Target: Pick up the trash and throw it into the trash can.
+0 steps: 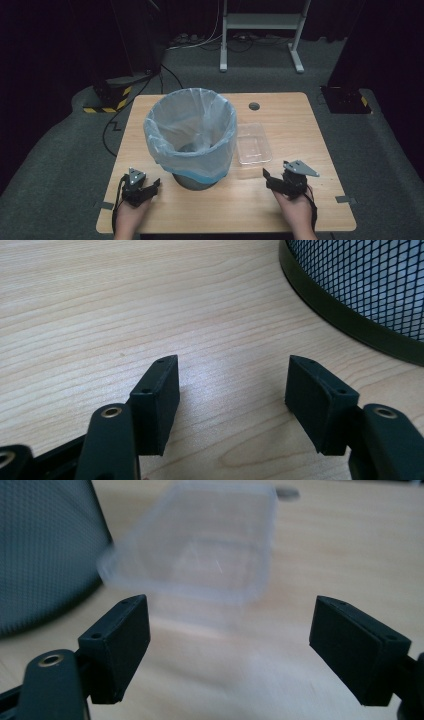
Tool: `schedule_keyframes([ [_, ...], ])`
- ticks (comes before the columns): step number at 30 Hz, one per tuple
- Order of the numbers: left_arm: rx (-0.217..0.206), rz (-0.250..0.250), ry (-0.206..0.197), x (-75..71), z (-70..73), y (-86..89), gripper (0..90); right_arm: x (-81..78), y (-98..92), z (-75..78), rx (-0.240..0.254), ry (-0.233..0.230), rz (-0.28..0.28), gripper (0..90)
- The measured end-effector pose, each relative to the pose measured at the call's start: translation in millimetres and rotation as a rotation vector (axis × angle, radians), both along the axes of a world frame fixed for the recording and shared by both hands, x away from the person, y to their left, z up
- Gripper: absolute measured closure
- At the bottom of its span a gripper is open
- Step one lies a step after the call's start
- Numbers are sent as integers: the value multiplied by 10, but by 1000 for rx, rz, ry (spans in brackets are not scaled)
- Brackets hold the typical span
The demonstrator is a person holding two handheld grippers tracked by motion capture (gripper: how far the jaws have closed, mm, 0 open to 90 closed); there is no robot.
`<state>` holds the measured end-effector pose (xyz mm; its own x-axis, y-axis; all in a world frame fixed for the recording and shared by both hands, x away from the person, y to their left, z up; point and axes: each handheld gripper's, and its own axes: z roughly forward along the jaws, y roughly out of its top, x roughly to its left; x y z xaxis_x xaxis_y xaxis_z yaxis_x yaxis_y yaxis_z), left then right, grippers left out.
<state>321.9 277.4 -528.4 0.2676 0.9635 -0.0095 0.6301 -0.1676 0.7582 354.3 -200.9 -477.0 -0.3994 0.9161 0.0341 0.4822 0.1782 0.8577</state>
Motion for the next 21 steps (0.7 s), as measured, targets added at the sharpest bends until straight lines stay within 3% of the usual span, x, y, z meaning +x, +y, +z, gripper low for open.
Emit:
schedule_keyframes([
  [1, 0, -1, 0, 0, 0, 1, 381, 134, 155, 131, -6, -28, 9, 161],
  [2, 0, -3, 0, 1, 0, 1, 381, 134, 155, 131, -6, -28, 9, 161],
  [4, 0, -4, 0, 1, 0, 1, 380, 325, 331, 214, -7, -29, 8, 160],
  [7, 0, -8, 0, 1, 0, 2, 376, 565, 526, 210, -15, -8, 4, 170],
  [8, 2, -12, 0, 0, 1, 0, 375, 699, 639, 177, -49, -5, 7, 190],
  [10, 3, -15, 1, -1, 1, 0, 374, 801, 710, 135, -75, 19, 2, 204],
  [13, 3, -19, 1, -2, 1, 0, 374, 859, 727, 92, -86, 52, -6, 223],
  [14, 5, -22, 0, -1, 1, 0, 373, 886, 726, 34, -118, 97, -10, 230],
  [17, 4, -23, 0, -1, 1, 1, 373, 861, 667, 19, -96, 114, -8, 243],
  [21, 4, -23, 0, -1, 1, 0, 373, 752, 542, 32, -101, 126, 9, 244],
])
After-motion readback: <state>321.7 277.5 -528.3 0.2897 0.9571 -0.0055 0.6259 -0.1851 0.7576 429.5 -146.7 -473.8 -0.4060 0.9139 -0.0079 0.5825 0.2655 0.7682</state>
